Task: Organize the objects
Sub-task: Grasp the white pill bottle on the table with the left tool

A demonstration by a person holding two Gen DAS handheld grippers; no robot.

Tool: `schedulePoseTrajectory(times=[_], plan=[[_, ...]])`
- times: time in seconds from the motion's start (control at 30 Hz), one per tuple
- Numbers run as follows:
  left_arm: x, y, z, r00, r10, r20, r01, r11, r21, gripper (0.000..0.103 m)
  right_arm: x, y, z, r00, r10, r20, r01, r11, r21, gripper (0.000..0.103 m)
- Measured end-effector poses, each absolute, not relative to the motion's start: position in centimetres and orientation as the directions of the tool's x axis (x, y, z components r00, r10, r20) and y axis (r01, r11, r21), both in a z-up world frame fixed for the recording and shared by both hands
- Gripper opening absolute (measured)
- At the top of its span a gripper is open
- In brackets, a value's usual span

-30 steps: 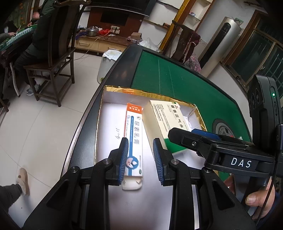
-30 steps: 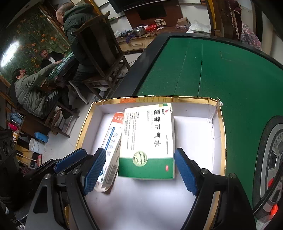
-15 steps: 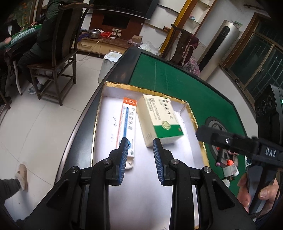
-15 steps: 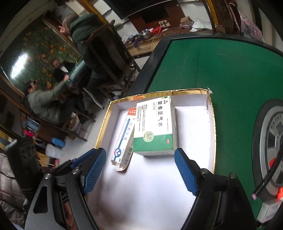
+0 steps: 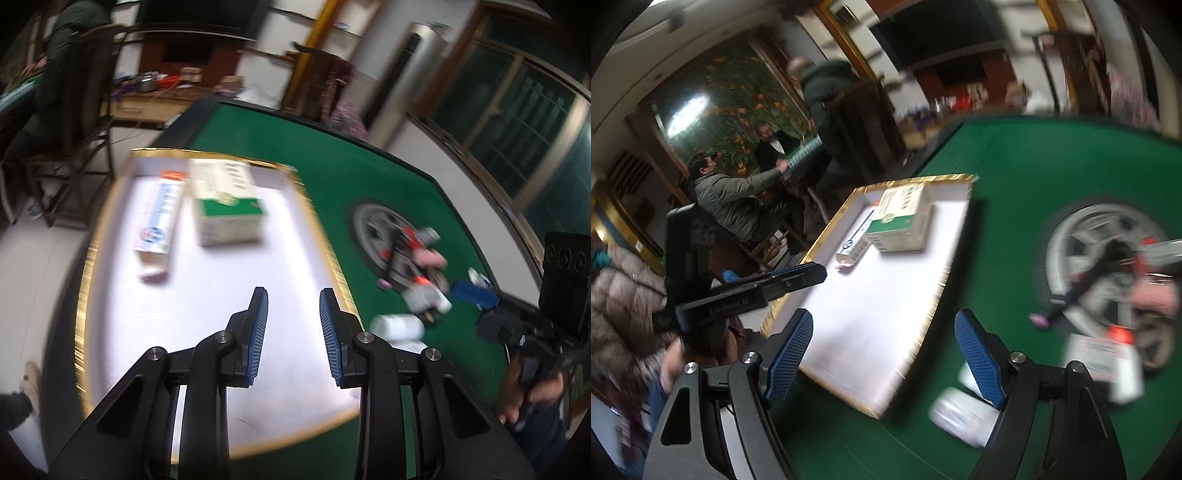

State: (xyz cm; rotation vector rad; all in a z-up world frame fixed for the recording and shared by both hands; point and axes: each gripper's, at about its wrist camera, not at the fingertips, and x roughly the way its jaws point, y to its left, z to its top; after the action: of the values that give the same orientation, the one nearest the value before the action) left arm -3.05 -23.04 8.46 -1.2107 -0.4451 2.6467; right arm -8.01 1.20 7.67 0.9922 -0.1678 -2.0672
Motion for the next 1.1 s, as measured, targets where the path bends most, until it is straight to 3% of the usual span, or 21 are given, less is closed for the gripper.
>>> schedulePoseTrajectory(times=[0.13, 0.3, 0.43, 0.6, 0.93, 1.1], plan=[[-1.8, -17.4, 8.7, -0.615, 0.389, -0.686, -0.189, -0.917, -0.350, 0.028, -6.4, 8.1, 7.5, -0.418, -0.740, -0.527, 0.615, -0.657, 0.435, 0.080], [-1.4, -12.1, 7.8, -0.564, 0.459, -0.687, -0.241, -0.887, -0.395, 0.028, -7.1, 15.0, 4.6, -0.471, -0.727, -0.500, 0.526, -0.687, 0.502, 0.080], [-0.7, -9.1, 7.4, -0.562, 0.458, -0.688, -0.280, -0.889, -0.363, 0.028, -8.7, 18.2, 3.2, -0.461, -0.743, -0.485, 0.462, -0.667, 0.584, 0.080], [-2.3, -7.8, 5.4, -0.524, 0.427, -0.738, -0.282, -0.904, -0.323, 0.028, -9.4, 18.5, 1.8, -0.360, -0.810, -0.462, 0.386, -0.581, 0.717, 0.080], [-1.1, -7.2, 3.2, -0.453, 0.525, -0.720, -0.338, -0.849, -0.407, 0.028, -8.8, 18.3, 0.8, -0.368, -0.800, -0.474, 0.373, -0.594, 0.713, 0.080], [2.2, -4.6, 3.3, -0.417, 0.468, -0.779, -0.434, -0.856, -0.282, 0.028, -8.7, 18.3, 0.8, -0.375, -0.791, -0.483, 0.373, -0.606, 0.703, 0.080]])
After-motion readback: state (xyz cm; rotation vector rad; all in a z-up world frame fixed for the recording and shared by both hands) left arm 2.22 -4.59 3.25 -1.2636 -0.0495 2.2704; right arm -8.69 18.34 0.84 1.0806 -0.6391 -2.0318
